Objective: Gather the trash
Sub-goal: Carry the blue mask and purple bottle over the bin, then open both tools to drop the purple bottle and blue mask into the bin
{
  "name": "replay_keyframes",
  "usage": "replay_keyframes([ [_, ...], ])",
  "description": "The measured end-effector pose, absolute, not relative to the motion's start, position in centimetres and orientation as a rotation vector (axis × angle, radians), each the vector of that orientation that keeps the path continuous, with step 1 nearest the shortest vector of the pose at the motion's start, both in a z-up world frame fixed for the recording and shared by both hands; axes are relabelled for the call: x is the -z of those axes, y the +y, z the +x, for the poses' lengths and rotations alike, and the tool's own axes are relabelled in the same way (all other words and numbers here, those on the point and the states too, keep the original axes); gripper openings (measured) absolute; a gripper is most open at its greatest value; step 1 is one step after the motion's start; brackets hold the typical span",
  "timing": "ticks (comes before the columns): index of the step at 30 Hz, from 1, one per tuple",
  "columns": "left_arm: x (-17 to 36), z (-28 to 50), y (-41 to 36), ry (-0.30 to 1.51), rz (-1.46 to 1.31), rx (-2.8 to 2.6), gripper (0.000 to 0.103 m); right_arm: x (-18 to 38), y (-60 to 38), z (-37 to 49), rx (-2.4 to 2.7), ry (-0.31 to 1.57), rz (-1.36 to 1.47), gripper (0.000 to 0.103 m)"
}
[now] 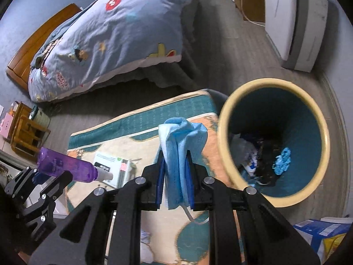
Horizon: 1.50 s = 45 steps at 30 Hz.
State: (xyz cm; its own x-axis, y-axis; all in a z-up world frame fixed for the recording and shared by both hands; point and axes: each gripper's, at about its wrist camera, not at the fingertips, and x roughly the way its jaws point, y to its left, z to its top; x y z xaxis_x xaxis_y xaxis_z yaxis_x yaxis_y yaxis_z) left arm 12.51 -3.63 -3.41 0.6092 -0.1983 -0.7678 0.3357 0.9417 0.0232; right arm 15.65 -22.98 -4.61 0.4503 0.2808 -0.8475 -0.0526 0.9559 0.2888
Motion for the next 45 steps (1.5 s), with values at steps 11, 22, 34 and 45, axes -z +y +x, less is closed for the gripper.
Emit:
replay_keyframes([
  [11,4.1,12.8,-8.2,0.857,0.210,0.352,0.034,4.9,-27.8,15.4,-0.144,1.082,0.258,0.017],
  [22,4.3,13.3,-12.9,0.839,0.223,0.426,0.034,5.3,-32.8,15.3,-0.054,1.058,0.314,0.017],
  [34,5.2,14.2,-17.7,0.827,0.239,0.506,0.034,6.7,-38.0,15.2,0.034,1.071,0.371,0.017],
  [45,6.5,14.6,-21.8,0.841,0.236,0.575,0.034,8.6,-41.2,14.8,0.085,1.118,0.412,0.017],
])
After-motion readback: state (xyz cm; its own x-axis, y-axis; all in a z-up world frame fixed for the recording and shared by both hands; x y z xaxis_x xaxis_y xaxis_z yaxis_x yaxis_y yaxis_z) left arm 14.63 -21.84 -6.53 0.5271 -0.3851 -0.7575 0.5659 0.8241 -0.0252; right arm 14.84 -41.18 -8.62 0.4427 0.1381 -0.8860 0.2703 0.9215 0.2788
